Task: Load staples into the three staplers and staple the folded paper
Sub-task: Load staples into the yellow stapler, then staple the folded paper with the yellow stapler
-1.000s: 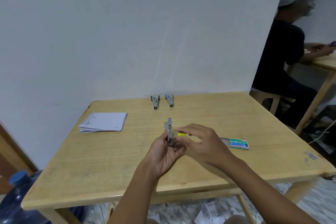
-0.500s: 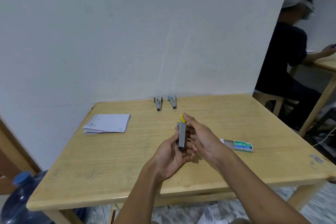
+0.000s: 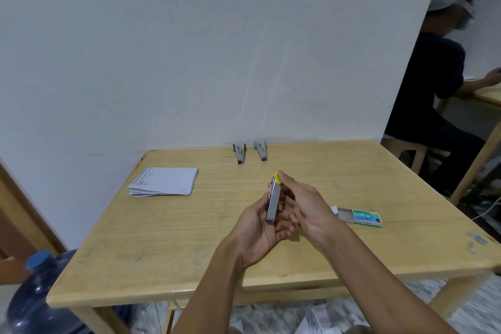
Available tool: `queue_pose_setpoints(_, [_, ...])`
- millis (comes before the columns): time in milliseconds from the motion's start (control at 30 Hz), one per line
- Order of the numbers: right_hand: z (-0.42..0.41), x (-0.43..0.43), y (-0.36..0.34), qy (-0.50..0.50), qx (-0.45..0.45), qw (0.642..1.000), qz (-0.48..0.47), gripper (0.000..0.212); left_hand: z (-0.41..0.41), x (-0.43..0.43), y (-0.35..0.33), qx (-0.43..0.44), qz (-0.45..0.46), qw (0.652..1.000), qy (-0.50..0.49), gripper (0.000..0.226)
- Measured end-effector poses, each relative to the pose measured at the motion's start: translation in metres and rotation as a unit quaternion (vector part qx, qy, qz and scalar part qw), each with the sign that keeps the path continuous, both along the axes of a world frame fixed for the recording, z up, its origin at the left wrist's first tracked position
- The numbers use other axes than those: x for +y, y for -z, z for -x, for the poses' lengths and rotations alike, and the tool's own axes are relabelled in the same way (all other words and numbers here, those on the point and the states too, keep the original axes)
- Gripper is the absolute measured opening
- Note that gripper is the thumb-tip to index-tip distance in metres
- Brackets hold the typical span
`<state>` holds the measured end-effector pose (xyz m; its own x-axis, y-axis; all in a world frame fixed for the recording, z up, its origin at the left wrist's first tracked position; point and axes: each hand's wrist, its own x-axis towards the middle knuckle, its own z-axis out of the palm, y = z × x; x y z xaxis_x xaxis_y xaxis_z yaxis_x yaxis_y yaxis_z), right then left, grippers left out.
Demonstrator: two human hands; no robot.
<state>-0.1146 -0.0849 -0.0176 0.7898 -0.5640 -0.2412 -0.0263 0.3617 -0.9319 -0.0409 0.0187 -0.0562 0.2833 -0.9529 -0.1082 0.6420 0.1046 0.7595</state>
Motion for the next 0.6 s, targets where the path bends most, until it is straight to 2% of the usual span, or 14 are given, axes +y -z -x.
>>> queue_pose_setpoints(200, [-0.001,0.003,0.001,0.004,-0.006,1.000,0.029,0.051,0.002,0.001,-0.005,0.021,-0.005,1.000,-0.010,0.060])
queue_pose_setpoints(300, [-0.003,0.006,-0.005,0.014,-0.016,0.997,0.078,0.043,0.001,0.002,-0.004,0.038,-0.049,0.996,-0.067,0.052])
queue_pose_setpoints(367, [-0.008,0.005,-0.012,0.025,-0.035,0.992,0.121,0.036,-0.003,0.004,-0.009,-0.004,-0.105,0.984,-0.144,0.045])
queue_pose_setpoints(400, [-0.011,0.004,-0.016,0.026,-0.038,0.990,0.135,0.035,-0.009,0.008,-0.012,-0.069,-0.141,0.967,-0.200,0.042])
queue_pose_setpoints(433, [-0.014,0.004,-0.021,0.023,-0.036,0.989,0.142,0.036,-0.019,0.013,-0.014,-0.158,-0.180,0.934,-0.265,0.040])
queue_pose_setpoints(500, [-0.022,0.004,-0.028,0.011,-0.024,0.988,0.155,0.041,-0.048,0.029,-0.015,-0.324,-0.238,0.822,-0.403,0.035])
queue_pose_setpoints(600, [-0.033,0.008,-0.037,-0.012,-0.015,0.983,0.181,0.046,-0.103,0.058,-0.014,-0.401,-0.342,0.651,-0.547,0.031])
